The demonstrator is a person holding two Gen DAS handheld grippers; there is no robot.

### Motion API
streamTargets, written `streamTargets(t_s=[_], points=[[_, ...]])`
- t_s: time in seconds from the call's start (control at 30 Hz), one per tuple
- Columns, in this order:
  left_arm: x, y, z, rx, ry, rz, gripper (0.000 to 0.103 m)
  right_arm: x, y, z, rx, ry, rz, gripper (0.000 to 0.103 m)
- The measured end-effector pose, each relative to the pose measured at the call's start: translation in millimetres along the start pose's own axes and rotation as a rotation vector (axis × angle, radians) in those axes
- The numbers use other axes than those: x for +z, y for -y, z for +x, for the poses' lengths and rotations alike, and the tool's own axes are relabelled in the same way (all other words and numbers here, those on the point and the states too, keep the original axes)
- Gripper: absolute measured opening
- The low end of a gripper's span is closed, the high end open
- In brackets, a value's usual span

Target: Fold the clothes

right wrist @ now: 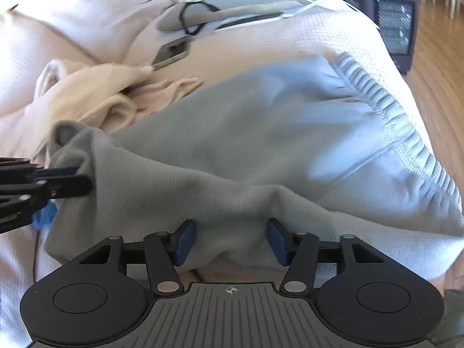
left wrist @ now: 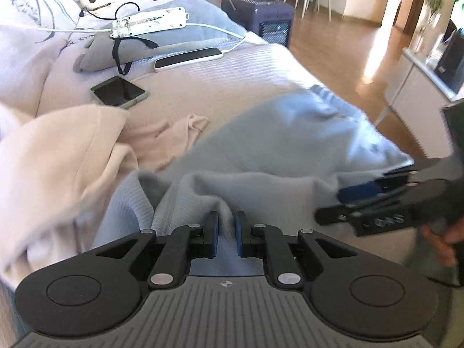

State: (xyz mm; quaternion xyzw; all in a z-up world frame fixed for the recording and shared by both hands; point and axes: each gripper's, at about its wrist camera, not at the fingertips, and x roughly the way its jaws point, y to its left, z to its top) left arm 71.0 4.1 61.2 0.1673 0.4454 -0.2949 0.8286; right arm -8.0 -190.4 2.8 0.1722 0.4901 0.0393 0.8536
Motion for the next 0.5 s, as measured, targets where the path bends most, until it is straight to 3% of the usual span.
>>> streamTargets(t_s=[0.13, 0.27, 0.5], points=[[15.3, -0.3, 41.4, 0.056, -0.063, 0.010, 0.011, 7.2, 17.1, 2.8, 0.027, -0.004, 0.055, 0.051], [15.9, -6.3, 52.0, 0.038, -0.068, -0.008, 0.013, 4.3, 23.2, -10.4, 0.061, 0.004, 0.061, 0.053], [18.0, -14.8, 48.6, 0.007, -0.065, -0.045, 0.014, -27.3, -5.8, -52.6, 0.054, 0.018, -0.137, 0.054]])
